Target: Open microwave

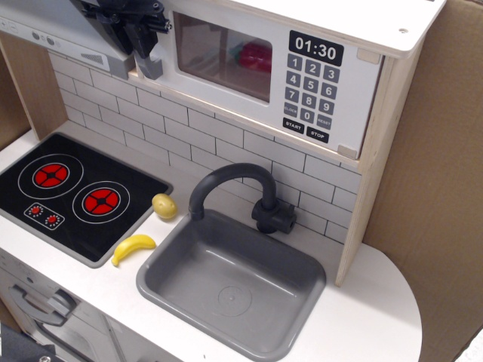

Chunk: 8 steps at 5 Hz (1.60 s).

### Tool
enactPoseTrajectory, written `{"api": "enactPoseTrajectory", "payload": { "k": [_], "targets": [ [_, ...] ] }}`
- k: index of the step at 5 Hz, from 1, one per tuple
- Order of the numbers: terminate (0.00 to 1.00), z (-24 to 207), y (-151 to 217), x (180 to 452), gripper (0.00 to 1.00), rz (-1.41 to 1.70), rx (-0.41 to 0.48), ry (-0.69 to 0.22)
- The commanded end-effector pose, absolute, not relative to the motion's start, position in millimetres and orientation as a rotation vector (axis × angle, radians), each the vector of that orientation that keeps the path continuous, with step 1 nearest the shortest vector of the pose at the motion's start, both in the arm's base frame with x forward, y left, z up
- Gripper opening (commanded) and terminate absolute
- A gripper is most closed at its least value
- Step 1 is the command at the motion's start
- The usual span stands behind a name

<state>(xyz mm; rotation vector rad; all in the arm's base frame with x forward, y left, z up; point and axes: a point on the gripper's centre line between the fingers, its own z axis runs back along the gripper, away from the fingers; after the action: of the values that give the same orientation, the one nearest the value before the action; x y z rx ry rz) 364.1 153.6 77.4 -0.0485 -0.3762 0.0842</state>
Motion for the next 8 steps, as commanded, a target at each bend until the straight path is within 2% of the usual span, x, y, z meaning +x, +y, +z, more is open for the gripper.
{"api": "enactPoseTrajectory", "payload": {
  "k": [1,2,3,4,5,6,7,8],
  "targets": [
    [0.00,110,146,308,0.00,0.004,-0.120,-0.335],
    [0.00,118,134,280,1.00,0.052,-0.098,-0.260],
    [0.00,139,124,277,1.00,0.211,-0.161,-0.112],
    [0.00,162,114,286,1.00,0.321,-0.155,-0.067],
    [0.00,176,117,310,1.00,0.446,-0.158,-0.092],
    [0.00,177,130,337,1.00,0.493,-0.152,-0.098],
    [0.00,170,143,348,1.00,0.393,-0.156,-0.151],
    [0.00,168,152,353,1.00,0.383,-0.161,-0.164]
  ]
}}
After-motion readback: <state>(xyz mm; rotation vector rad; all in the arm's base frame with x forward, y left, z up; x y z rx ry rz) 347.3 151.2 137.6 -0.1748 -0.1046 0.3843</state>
